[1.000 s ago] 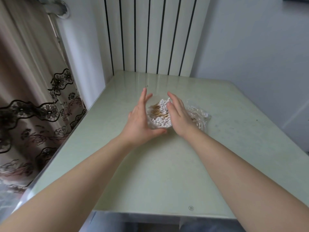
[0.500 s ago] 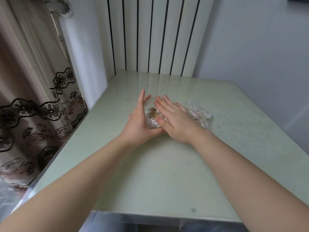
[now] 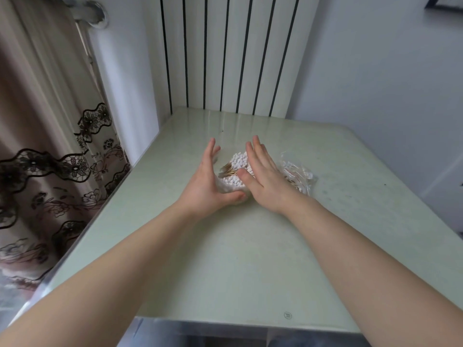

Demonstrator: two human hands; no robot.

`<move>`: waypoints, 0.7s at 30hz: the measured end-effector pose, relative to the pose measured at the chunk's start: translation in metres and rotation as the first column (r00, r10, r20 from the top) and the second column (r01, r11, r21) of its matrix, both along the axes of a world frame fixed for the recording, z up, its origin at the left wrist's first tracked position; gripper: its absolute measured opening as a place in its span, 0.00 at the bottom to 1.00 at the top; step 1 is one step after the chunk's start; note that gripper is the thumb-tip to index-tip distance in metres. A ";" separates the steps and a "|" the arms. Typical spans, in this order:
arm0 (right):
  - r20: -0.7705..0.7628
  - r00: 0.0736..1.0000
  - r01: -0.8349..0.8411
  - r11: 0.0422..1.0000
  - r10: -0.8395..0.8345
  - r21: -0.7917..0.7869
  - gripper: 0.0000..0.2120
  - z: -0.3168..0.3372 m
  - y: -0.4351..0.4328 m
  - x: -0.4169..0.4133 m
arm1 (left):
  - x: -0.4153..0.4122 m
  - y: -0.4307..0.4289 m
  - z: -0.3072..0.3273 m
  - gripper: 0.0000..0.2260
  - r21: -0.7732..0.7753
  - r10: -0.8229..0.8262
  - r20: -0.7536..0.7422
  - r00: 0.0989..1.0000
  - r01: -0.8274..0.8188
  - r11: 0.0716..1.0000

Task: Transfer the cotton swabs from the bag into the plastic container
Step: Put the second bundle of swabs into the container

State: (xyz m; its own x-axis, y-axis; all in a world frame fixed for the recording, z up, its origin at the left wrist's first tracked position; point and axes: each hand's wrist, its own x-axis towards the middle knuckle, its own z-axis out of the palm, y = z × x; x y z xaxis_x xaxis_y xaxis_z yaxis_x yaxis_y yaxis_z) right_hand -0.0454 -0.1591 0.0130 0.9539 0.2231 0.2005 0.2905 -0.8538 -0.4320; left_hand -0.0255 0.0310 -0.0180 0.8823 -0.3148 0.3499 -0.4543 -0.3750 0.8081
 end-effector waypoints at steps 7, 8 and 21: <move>-0.008 1.000 0.003 0.992 -0.004 -0.124 0.42 0.000 -0.004 0.002 | 0.001 0.003 -0.003 0.60 0.005 0.035 -0.074 0.997 -0.035 0.999; -0.020 1.000 0.004 0.992 -0.006 -0.129 0.41 0.002 -0.002 0.003 | 0.001 0.003 -0.003 0.59 0.007 0.038 -0.084 0.996 -0.037 0.999; 0.136 0.991 0.007 0.999 0.001 -0.053 0.31 -0.012 -0.007 -0.007 | 0.002 0.017 0.015 0.43 0.364 0.127 0.071 0.989 -0.144 0.920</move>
State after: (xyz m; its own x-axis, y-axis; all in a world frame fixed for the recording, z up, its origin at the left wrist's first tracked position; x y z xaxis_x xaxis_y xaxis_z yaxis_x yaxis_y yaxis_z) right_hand -0.0523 -0.1663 0.0012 0.9192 0.2341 0.3167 0.3410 -0.8754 -0.3427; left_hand -0.0231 0.0482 -0.0028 0.9116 -0.3074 0.2728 -0.4109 -0.7016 0.5822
